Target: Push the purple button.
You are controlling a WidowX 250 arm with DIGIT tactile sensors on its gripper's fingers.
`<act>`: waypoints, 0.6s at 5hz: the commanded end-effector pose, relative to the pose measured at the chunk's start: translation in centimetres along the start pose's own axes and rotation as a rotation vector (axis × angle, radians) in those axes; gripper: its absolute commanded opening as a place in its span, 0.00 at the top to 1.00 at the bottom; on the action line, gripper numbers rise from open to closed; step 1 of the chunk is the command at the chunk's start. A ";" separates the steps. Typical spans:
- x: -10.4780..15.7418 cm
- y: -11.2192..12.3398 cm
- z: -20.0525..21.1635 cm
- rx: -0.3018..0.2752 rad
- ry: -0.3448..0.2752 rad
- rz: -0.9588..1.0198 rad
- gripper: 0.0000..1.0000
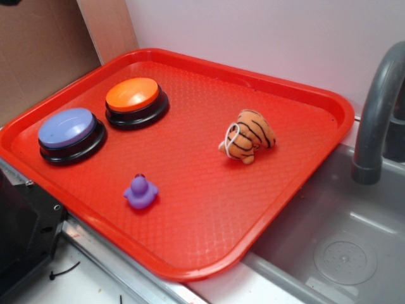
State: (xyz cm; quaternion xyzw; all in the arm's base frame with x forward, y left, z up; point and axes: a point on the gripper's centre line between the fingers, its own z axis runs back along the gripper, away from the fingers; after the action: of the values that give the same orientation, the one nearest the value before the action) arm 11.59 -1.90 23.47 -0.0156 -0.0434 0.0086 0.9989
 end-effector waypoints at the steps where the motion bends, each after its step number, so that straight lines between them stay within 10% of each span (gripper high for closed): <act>1: 0.0 0.0 0.0 0.000 0.000 0.000 0.00; 3: 4.2 6.4 -10.3 -0.010 0.037 -0.104 0.00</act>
State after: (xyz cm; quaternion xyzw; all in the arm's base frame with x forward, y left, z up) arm 16.17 3.95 12.75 -0.0251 -0.0107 -0.0466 0.9985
